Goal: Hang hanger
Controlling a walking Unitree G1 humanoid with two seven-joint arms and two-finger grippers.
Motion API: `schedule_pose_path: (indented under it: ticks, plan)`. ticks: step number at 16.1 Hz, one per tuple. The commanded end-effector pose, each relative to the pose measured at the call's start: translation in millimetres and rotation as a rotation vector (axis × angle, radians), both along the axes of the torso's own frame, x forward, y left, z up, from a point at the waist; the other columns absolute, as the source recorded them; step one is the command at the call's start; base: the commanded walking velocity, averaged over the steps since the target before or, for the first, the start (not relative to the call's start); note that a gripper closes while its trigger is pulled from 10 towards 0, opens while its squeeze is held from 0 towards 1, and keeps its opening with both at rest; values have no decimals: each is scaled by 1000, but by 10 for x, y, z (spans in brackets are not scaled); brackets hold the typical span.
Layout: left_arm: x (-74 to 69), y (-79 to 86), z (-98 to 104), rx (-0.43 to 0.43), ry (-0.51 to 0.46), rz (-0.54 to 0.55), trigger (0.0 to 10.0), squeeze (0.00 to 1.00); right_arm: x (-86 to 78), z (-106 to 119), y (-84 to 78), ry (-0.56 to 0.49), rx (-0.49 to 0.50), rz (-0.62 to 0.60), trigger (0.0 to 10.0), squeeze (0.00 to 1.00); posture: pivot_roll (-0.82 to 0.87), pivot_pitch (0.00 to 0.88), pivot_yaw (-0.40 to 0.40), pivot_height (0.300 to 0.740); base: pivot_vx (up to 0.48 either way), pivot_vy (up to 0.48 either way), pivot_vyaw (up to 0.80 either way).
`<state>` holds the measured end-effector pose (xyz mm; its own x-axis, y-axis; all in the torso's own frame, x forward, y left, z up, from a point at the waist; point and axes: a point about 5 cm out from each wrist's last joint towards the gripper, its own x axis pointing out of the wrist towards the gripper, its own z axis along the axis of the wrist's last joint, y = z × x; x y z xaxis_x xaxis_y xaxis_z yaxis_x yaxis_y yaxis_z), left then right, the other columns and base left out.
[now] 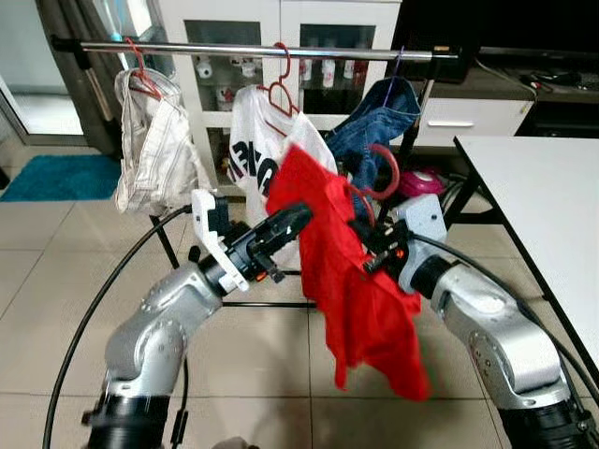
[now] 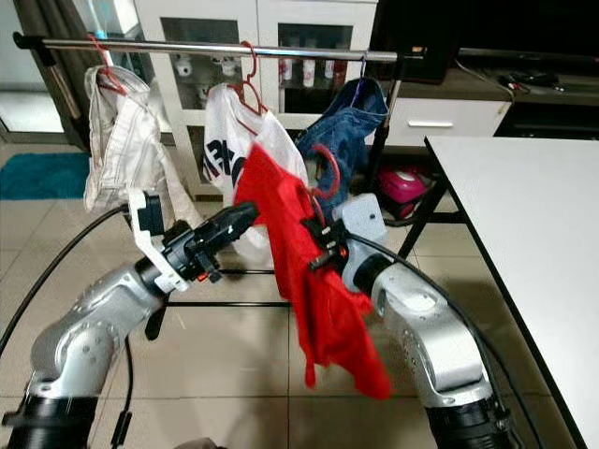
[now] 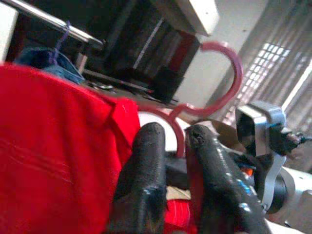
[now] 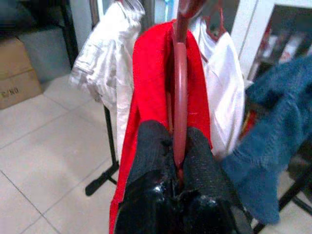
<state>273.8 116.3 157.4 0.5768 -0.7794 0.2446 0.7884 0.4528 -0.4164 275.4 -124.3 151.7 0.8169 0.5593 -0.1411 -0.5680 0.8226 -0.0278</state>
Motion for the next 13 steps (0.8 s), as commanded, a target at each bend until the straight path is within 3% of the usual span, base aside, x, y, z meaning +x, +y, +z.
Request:
schedule_pose_path:
  ticks: [1,3,5,8,9,10,11,13]
  plan:
    - [22,-5,-4,-12,14,-29,10000,1000,-13,99,37,-47,14,19,10000,0,-52,0,19,740,0,0,0]
    - [34,-28,1,-19,26,-62,10000,1000,-34,95,54,-48,15,30,10000,0,-57,0,24,740,0,0,0]
    - [92,-87,-26,27,23,-97,10000,1000,-57,112,71,-53,19,49,10000,0,-62,0,28,740,0,0,0]
    - [233,-76,-26,141,-46,7,10000,1000,-64,125,70,-54,23,56,10000,0,-72,0,32,740,0,0,0]
    - [286,-61,-38,185,-66,55,10000,408,-69,125,72,-54,25,58,10000,0,-72,0,32,740,0,0,0]
    - [301,-61,-37,191,-71,60,10000,408,-70,127,74,-53,26,59,10000,0,-72,0,30,740,0,0,0]
    - [312,-69,-24,183,-72,54,10000,0,-75,129,82,-54,26,68,10000,0,-72,0,30,740,0,0,0]
    - [337,-65,-17,195,-81,75,10000,0,-80,131,80,-55,24,70,10000,0,-72,0,30,740,0,0,0]
